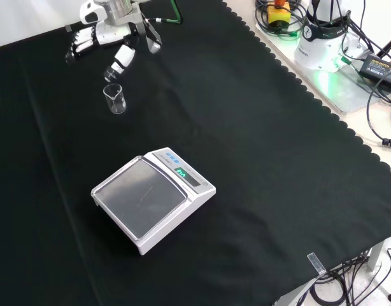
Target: Pick up the beaker.
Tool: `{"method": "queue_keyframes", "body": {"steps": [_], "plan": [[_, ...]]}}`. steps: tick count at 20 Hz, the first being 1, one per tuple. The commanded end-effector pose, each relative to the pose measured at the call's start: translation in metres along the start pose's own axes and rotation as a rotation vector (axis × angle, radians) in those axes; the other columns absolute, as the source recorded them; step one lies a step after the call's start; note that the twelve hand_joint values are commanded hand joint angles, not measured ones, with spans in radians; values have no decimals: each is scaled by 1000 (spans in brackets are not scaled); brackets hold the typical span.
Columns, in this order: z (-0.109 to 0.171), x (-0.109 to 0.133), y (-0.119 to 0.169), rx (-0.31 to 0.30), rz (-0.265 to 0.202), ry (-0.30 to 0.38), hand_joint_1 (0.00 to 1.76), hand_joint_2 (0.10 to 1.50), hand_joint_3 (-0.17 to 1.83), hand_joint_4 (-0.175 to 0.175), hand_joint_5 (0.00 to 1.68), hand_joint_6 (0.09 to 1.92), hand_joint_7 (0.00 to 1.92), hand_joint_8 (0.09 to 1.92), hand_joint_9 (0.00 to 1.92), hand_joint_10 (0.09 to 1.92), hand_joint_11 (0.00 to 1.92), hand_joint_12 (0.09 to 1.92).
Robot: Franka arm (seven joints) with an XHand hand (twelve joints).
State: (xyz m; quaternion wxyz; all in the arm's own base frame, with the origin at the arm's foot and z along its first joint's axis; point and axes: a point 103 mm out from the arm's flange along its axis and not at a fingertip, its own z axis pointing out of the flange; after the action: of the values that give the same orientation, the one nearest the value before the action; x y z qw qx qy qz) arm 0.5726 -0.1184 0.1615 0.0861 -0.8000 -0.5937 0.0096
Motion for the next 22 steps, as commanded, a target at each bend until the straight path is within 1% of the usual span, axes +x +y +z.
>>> {"method": "queue_keyframes", "body": {"steps": [1, 12, 17, 22], "plan": [[18, -7, -6, 87, 9, 11, 341, 901, 131, -46, 231, 87, 0, 698, 19, 863, 0, 1523], [59, -9, -12, 141, 20, 98, 344, 898, 126, -46, 230, 87, 0, 711, 27, 874, 4, 1534], [76, -5, -14, 174, 14, 96, 344, 898, 125, -46, 230, 87, 0, 713, 29, 876, 8, 1535], [86, -2, -14, 190, 13, 88, 344, 898, 124, -46, 230, 87, 0, 714, 30, 878, 10, 1536]]}}
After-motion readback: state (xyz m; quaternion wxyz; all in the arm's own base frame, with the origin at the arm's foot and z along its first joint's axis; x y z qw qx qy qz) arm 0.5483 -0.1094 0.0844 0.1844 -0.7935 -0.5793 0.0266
